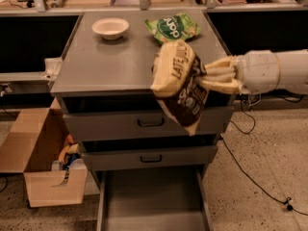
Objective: Pick brown chip bag from bottom drawer and place on counter
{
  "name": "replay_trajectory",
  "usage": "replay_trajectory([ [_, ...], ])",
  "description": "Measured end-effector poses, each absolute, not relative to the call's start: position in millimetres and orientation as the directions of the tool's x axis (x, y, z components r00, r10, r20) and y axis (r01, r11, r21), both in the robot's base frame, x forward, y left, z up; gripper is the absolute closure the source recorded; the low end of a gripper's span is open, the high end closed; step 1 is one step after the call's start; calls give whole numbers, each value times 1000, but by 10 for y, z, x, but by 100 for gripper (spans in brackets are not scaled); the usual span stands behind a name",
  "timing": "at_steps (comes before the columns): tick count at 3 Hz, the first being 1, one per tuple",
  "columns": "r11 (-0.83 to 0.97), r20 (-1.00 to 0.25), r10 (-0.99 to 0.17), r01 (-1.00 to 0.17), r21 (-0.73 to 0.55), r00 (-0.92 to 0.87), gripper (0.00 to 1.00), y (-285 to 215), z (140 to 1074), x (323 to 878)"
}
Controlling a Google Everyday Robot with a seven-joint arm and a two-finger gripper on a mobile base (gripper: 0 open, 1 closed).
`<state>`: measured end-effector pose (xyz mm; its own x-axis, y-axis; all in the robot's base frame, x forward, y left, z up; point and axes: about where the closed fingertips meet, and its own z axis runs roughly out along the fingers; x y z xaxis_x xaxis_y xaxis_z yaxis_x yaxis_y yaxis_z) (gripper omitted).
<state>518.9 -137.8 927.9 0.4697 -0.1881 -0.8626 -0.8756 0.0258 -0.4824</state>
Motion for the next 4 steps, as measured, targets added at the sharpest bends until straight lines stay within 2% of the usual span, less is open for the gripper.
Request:
replay_trajectory([
  [2, 48, -849, -189, -859, -511, 494, 100, -1449, 9439, 5255],
  [4, 117, -860, -116, -853, -509, 498, 100, -1259, 9937, 5594],
])
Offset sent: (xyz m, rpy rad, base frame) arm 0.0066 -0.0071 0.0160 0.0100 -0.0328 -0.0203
